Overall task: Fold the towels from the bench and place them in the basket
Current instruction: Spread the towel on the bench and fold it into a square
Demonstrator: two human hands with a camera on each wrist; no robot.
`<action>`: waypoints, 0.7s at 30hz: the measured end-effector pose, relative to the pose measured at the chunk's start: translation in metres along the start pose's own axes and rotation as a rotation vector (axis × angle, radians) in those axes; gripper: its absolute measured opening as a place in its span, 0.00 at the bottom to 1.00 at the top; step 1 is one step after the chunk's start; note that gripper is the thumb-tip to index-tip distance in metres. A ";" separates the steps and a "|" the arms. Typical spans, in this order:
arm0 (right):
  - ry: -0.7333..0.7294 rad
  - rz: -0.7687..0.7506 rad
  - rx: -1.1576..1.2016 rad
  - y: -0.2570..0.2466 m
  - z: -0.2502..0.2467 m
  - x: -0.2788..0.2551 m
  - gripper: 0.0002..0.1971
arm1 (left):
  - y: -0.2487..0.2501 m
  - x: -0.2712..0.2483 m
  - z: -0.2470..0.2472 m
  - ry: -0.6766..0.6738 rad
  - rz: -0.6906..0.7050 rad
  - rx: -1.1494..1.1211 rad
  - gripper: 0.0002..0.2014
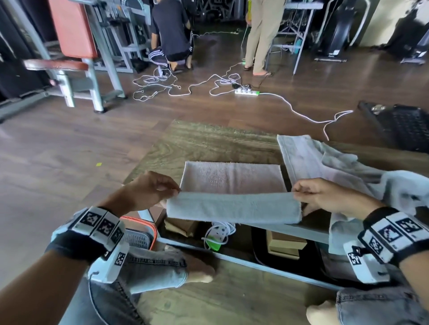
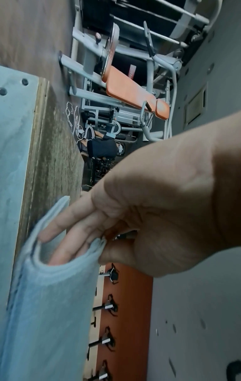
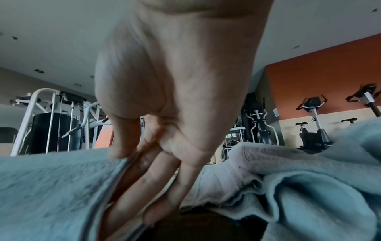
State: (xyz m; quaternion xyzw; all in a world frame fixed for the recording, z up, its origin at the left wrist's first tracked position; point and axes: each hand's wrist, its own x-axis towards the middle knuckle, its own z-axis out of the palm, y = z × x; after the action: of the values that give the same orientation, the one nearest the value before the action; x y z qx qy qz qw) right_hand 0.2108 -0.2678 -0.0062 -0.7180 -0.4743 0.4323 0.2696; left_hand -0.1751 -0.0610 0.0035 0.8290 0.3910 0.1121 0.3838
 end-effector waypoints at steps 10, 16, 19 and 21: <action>0.349 -0.048 -0.135 -0.007 -0.005 0.048 0.06 | -0.014 0.057 0.004 0.195 -0.003 0.001 0.14; 0.566 0.042 -0.333 -0.005 -0.008 0.107 0.08 | -0.002 0.111 0.013 0.275 -0.023 0.178 0.03; 0.611 0.054 -0.430 -0.005 -0.006 0.121 0.11 | -0.005 0.131 0.019 0.260 -0.031 0.257 0.05; 0.617 0.063 -0.446 -0.002 -0.005 0.129 0.11 | -0.008 0.138 0.023 0.253 -0.029 0.302 0.05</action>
State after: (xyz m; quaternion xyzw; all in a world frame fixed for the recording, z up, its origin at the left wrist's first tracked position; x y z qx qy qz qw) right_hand 0.2366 -0.1494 -0.0492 -0.8696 -0.4310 0.0900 0.2233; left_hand -0.0763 0.0306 -0.0340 0.8506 0.4606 0.1500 0.2045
